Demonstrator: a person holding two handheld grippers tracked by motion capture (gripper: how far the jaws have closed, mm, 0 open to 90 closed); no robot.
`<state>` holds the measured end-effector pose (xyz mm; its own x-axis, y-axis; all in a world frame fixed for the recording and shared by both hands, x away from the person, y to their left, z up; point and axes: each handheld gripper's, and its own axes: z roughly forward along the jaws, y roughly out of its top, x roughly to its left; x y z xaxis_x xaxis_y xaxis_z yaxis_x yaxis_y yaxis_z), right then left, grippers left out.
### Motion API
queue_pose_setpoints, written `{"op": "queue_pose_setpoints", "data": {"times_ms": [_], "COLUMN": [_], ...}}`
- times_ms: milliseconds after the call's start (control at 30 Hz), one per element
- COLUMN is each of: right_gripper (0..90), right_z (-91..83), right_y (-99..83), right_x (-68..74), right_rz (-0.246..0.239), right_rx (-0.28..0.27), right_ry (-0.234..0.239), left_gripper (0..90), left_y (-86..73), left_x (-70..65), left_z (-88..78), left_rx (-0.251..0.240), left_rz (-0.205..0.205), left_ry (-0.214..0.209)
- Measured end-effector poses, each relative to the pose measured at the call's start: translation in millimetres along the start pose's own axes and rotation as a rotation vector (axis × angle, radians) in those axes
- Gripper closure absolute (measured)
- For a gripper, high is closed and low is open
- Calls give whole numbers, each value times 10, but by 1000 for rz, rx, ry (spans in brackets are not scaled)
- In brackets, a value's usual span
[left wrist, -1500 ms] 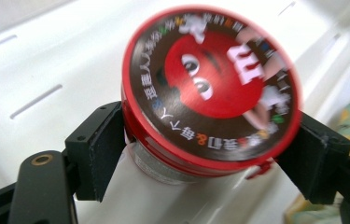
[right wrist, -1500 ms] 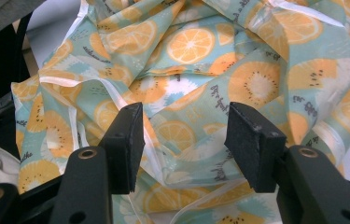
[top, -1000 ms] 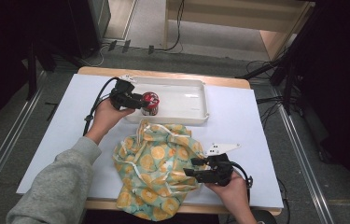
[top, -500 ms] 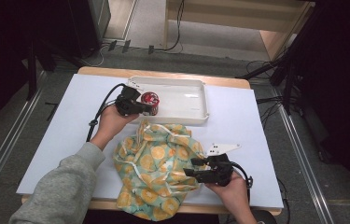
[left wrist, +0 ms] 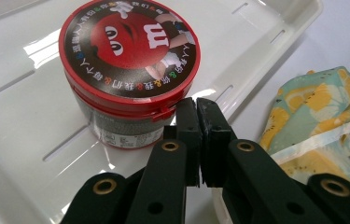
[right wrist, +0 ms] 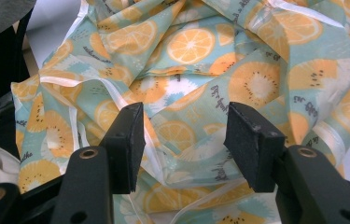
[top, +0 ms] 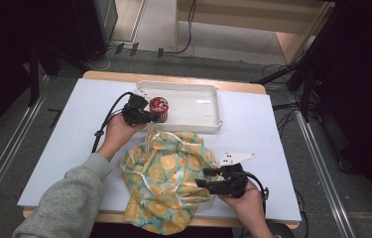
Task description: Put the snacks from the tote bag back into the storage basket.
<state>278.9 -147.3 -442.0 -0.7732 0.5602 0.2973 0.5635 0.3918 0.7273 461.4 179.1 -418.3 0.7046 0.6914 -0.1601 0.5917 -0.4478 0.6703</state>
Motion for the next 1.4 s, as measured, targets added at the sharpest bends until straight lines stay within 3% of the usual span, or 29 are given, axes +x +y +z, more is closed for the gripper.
{"op": "queue_pose_setpoints", "data": {"times_ms": [667,1033,1133,1400], "right_gripper": [487,487,487,487], "right_z": [2,7,5,10], "right_y": [1,0,0,4], "right_x": [2,4,4,5], "right_rz": [1,-3,-1,-3], "right_rx": [-2,-3,-1,-1], "right_ry": [1,4,4,1], "left_gripper": [887,887,888,893], "left_y": [-61,-82,-96,84], "left_x": [188,351,388,114], "left_z": [-123,-149,-171,-215], "left_rx": [-11,-17,-20,-51], "left_rz": [-45,-101,-123,-54], "left_ry": [36,75,62,16]}}
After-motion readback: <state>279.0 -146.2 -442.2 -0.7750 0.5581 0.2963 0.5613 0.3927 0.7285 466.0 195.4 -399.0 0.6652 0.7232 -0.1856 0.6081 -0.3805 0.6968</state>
